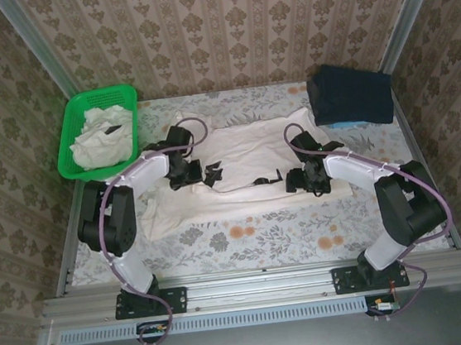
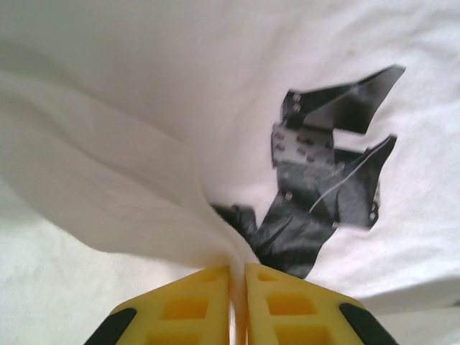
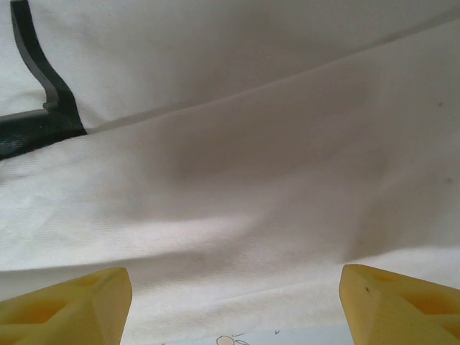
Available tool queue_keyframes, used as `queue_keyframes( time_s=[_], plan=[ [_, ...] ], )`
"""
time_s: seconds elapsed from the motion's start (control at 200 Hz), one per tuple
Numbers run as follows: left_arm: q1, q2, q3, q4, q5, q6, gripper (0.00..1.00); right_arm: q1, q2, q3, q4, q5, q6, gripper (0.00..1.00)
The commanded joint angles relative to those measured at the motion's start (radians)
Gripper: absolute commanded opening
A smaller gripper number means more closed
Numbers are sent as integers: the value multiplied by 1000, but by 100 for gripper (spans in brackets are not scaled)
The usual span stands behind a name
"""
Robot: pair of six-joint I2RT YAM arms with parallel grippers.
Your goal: Fold and stack the t-shirts
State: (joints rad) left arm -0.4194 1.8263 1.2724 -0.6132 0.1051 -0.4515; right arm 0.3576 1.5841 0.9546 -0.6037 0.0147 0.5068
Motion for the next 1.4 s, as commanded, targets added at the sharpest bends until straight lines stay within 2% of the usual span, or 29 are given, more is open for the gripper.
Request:
queue_keyframes(
  time_s=[0.0, 0.23, 0.3, 0.395, 0.485, 0.55, 0.67, 0.765, 0.895, 1.02, 1.13, 1.23, 1.395],
  plan=[
    [-7, 65, 75, -51, 11, 29, 13, 12, -14, 14, 46, -16, -63, 78],
    [-7, 178, 204, -80, 51, 47, 13, 107, -24, -5, 186, -61, -123, 78],
    [3, 176, 222, -83, 53, 51, 19, 148, -5, 7, 216, -62, -136, 78],
    [30, 148, 237, -79, 55, 57, 38, 193, 30, 36, 248, -55, -147, 78],
    [72, 89, 236, -85, 53, 72, 41, 245, 87, 76, 287, -87, -166, 81],
    [106, 9, 189, -76, 44, 80, 42, 301, 158, 151, 273, -57, -189, 82],
    [169, -185, 4, -47, 32, 63, 50, 372, 305, 349, 165, 63, -193, 82],
    [181, -329, -190, 0, 32, 25, 53, 381, 393, 463, 100, 116, -199, 82],
    [168, -448, -425, 92, 111, -61, 53, 383, 474, 545, 36, 160, -219, 83],
    [137, -493, -548, 138, 130, -101, 53, 390, 518, 560, 34, 117, -244, 83],
    [133, -474, -600, 127, 119, -88, 53, 389, 547, 582, 5, 179, -251, 83],
    [197, -447, -613, 45, 48, -58, 52, 376, 555, 602, -27, 256, -249, 83],
    [272, -437, -592, 14, 8, -3, 51, 305, 533, 559, -7, 268, -251, 83]
  ],
)
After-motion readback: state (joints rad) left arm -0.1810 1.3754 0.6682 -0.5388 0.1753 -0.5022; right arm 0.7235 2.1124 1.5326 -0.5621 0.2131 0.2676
